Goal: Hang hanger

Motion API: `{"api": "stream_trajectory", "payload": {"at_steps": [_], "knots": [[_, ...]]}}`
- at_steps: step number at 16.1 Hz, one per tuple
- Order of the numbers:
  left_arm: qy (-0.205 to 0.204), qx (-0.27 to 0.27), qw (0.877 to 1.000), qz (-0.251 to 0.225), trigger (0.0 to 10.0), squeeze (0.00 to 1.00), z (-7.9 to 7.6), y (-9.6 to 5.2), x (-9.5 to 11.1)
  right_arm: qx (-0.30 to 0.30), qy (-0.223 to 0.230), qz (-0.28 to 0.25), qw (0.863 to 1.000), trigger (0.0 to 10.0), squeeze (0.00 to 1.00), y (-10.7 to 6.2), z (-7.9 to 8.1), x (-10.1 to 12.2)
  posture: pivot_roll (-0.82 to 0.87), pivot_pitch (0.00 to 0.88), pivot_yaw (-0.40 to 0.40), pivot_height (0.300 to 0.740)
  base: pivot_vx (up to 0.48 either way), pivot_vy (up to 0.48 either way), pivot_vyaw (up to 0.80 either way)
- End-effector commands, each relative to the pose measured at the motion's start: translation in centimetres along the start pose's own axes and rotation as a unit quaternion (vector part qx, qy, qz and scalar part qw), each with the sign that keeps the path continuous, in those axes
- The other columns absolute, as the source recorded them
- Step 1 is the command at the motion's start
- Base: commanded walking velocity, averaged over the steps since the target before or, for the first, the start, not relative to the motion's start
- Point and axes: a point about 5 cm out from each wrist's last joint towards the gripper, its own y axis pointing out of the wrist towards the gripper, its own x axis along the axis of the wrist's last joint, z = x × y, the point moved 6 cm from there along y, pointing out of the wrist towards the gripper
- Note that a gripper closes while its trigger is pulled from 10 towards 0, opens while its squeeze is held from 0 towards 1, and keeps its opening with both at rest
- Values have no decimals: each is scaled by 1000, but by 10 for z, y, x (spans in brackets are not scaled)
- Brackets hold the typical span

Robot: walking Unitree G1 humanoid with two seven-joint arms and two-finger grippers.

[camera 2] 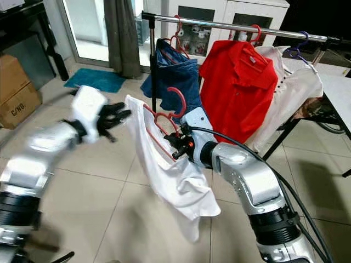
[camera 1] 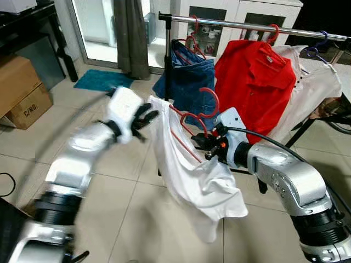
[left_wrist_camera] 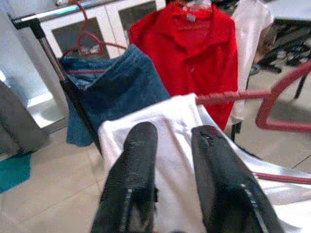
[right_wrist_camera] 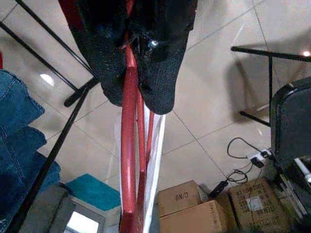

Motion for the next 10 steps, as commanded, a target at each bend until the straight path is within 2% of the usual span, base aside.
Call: {"api": "stream_trajectory", "payload": {"at_steps": [1, 3, 5, 7, 8, 9, 10], "knots": [[18, -56, 998, -35, 10000, 1000, 2, -9, 27, 4, -26, -12, 1000, 10000, 0, 0, -2, 11, -150, 0, -31, 740, 0, 0, 0], [35, -107, 993, -33, 10000, 1000, 3, -18, 31, 18, -45, -14, 999, 10000, 0, 0, 1, 14, -148, 0, -31, 740, 0, 0, 0], [68, -140, 988, -5, 10000, 1000, 11, -24, 25, 40, -82, -15, 996, 10000, 0, -2, 8, 17, -147, 0, -32, 740, 0, 0, 0], [70, -164, 984, -10, 10000, 1000, 13, -25, 27, 50, -105, -14, 993, 10000, 0, -4, 10, 18, -143, 0, -30, 740, 0, 0, 0], [63, -202, 977, -12, 10000, 722, 6, -24, 26, 71, -123, -18, 990, 10000, 0, -7, 18, 21, -144, 0, -33, 740, 0, 0, 0], [59, -218, 974, -11, 10000, 722, 3, -24, 25, 83, -131, -20, 988, 10000, 0, -8, 21, 22, -144, 0, -33, 740, 0, 0, 0], [57, -257, 965, 5, 10000, 0, 7, -25, 17, 133, -168, -22, 976, 10000, 0, -12, 37, 24, -144, 0, -30, 740, 0, 0, 0]]}}
